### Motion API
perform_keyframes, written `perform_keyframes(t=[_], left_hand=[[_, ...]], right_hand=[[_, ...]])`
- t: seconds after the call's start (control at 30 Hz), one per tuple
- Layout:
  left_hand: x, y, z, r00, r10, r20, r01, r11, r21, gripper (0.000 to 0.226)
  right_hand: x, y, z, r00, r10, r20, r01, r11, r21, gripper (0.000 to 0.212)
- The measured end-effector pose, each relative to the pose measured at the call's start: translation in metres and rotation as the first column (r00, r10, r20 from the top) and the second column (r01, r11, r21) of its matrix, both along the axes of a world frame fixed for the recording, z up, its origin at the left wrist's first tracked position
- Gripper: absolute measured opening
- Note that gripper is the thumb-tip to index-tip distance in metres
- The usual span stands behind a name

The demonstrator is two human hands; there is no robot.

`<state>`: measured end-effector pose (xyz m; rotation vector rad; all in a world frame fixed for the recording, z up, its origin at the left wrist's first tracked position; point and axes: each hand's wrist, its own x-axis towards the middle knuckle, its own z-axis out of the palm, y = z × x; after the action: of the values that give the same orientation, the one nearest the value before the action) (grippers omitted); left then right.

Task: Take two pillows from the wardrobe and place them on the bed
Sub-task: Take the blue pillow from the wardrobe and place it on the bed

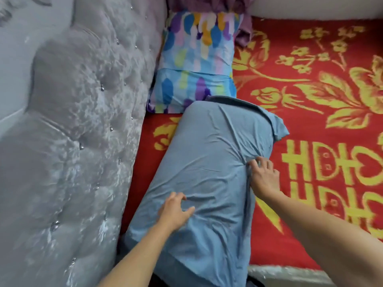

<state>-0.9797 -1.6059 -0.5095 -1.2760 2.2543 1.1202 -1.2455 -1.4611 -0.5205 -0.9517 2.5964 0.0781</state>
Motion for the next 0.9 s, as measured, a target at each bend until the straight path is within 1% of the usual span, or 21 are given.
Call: perform_keyframes(t=[0.03, 0.07, 0.1, 0.13, 0.2, 0.27, 0.3, 0.37, 0.4, 0.43, 0.5, 0.53, 0.57, 0.63, 0.67, 0.73, 0.8, 0.87, 0.9], left_hand=[[-0.001, -0.009, -0.008, 0.999, 0.015, 0.037, -0.014, 0.999, -0.029, 0.043], [-0.002, -0.018, -0.015, 0.998, 0.028, 0.065, -0.025, 0.998, -0.051, 0.046], [-0.006, -0.027, -0.022, 0.995, 0.040, 0.096, -0.034, 0.997, -0.069, 0.051], [-0.010, -0.036, -0.028, 0.990, 0.054, 0.134, -0.042, 0.995, -0.090, 0.056], [-0.021, -0.053, -0.040, 0.975, 0.091, 0.204, -0.062, 0.988, -0.144, 0.068], [-0.031, -0.066, -0.057, 0.959, 0.174, 0.223, -0.140, 0.977, -0.161, 0.083], [-0.035, -0.071, -0.066, 0.948, 0.235, 0.216, -0.211, 0.969, -0.126, 0.092], [-0.039, -0.078, -0.085, 0.911, 0.363, 0.195, -0.370, 0.929, 0.000, 0.112], [-0.039, -0.080, -0.092, 0.894, 0.406, 0.192, -0.421, 0.906, 0.044, 0.119], [-0.037, -0.082, -0.096, 0.880, 0.433, 0.193, -0.451, 0.891, 0.056, 0.125], [-0.036, -0.086, -0.094, 0.851, 0.495, 0.172, -0.511, 0.857, 0.062, 0.126], [-0.035, -0.088, -0.089, 0.833, 0.535, 0.139, -0.549, 0.830, 0.096, 0.120], [-0.034, -0.088, -0.082, 0.816, 0.571, 0.088, -0.578, 0.803, 0.144, 0.108], [-0.024, -0.085, -0.067, 0.769, 0.639, -0.009, -0.622, 0.751, 0.222, 0.081], [-0.016, -0.083, -0.060, 0.732, 0.680, -0.036, -0.653, 0.716, 0.248, 0.071], [0.006, -0.081, -0.050, 0.655, 0.752, -0.071, -0.707, 0.644, 0.293, 0.061], [0.024, -0.087, -0.043, 0.600, 0.793, -0.105, -0.742, 0.601, 0.298, 0.058], [0.031, -0.103, -0.039, 0.577, 0.805, -0.138, -0.764, 0.591, 0.257, 0.055], [0.031, -0.114, -0.040, 0.580, 0.800, -0.152, -0.770, 0.600, 0.217, 0.055]], right_hand=[[-0.005, 0.013, -0.013, 0.980, -0.169, 0.106, 0.170, 0.985, -0.004, 0.042], [-0.010, 0.023, -0.025, 0.919, -0.321, 0.230, 0.329, 0.944, 0.002, 0.045], [-0.014, 0.030, -0.036, 0.841, -0.427, 0.332, 0.449, 0.894, 0.013, 0.052], [-0.017, 0.034, -0.046, 0.777, -0.487, 0.399, 0.526, 0.850, 0.013, 0.060], [-0.019, 0.035, -0.063, 0.697, -0.532, 0.481, 0.614, 0.789, -0.019, 0.072], [-0.017, 0.030, -0.077, 0.598, -0.563, 0.570, 0.703, 0.710, -0.036, 0.086], [-0.015, 0.027, -0.084, 0.523, -0.578, 0.626, 0.758, 0.652, -0.032, 0.092], [-0.010, 0.020, -0.099, 0.369, -0.604, 0.707, 0.848, 0.530, 0.011, 0.101], [-0.006, 0.016, -0.106, 0.317, -0.608, 0.728, 0.875, 0.484, 0.023, 0.103], [0.000, 0.011, -0.111, 0.307, -0.608, 0.732, 0.891, 0.453, 0.003, 0.103], [0.012, 0.002, -0.112, 0.356, -0.637, 0.684, 0.908, 0.409, -0.091, 0.096], [0.018, -0.003, -0.107, 0.377, -0.659, 0.651, 0.912, 0.386, -0.137, 0.091], [0.024, -0.008, -0.100, 0.393, -0.674, 0.625, 0.913, 0.367, -0.179, 0.088], [0.035, -0.018, -0.081, 0.443, -0.677, 0.588, 0.896, 0.353, -0.270, 0.082], [0.039, -0.024, -0.071, 0.474, -0.659, 0.584, 0.881, 0.351, -0.318, 0.078], [0.044, -0.041, -0.052, 0.547, -0.596, 0.587, 0.837, 0.377, -0.397, 0.073], [0.045, -0.062, -0.039, 0.616, -0.523, 0.590, 0.788, 0.432, -0.439, 0.075], [0.041, -0.087, -0.032, 0.665, -0.457, 0.591, 0.743, 0.490, -0.456, 0.080], [0.037, -0.100, -0.033, 0.682, -0.439, 0.585, 0.721, 0.535, -0.440, 0.082]])
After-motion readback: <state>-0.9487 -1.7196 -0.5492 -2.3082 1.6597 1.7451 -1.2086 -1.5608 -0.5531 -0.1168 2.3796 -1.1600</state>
